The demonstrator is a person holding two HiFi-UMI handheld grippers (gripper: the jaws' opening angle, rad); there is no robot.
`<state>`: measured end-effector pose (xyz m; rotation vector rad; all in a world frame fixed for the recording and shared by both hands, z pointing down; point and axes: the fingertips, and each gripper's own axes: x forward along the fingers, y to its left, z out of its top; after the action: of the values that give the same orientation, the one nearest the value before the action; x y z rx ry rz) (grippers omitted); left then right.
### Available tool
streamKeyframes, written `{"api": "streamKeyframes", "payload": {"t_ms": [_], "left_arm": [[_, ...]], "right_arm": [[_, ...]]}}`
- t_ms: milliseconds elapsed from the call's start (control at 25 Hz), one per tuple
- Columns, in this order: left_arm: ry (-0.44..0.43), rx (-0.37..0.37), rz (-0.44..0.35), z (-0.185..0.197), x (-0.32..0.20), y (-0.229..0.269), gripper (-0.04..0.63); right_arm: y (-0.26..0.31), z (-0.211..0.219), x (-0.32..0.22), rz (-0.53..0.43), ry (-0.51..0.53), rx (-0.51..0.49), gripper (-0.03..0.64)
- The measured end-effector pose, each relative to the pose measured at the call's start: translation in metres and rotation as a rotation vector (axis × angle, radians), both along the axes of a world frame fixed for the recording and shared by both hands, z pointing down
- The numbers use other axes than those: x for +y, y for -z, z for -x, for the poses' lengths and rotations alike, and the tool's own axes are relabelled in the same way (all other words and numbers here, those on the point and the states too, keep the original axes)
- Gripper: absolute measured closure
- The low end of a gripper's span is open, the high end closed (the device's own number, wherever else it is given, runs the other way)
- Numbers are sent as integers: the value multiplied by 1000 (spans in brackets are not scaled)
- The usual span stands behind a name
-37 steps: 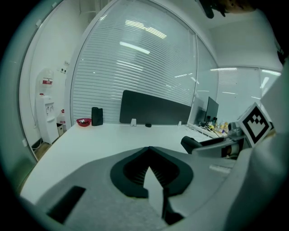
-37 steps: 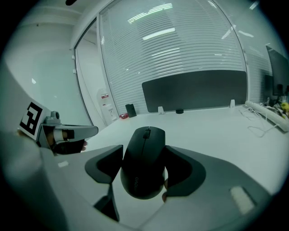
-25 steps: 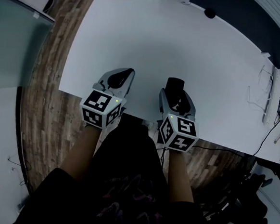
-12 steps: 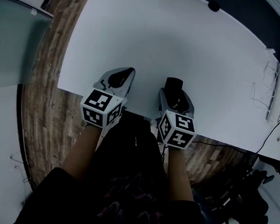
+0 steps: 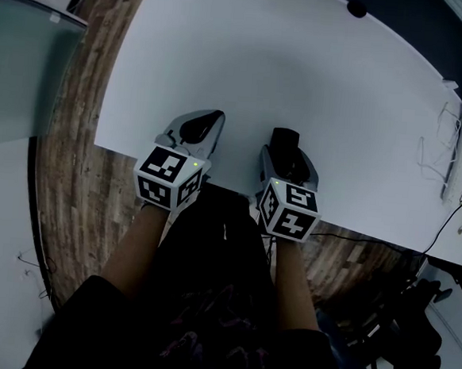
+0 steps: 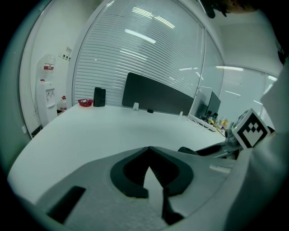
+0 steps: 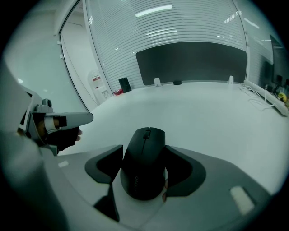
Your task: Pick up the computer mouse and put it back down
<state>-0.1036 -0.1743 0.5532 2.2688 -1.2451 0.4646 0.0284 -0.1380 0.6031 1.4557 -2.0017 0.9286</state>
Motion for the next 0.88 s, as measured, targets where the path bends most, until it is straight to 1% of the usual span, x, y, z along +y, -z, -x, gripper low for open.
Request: {"api": "streamKeyframes", "payload": {"t_ms": [880], "left_arm": [[9, -5, 5, 4, -6, -1, 594]], "right_arm": [[-5, 1, -5, 14, -6, 25, 311]]}}
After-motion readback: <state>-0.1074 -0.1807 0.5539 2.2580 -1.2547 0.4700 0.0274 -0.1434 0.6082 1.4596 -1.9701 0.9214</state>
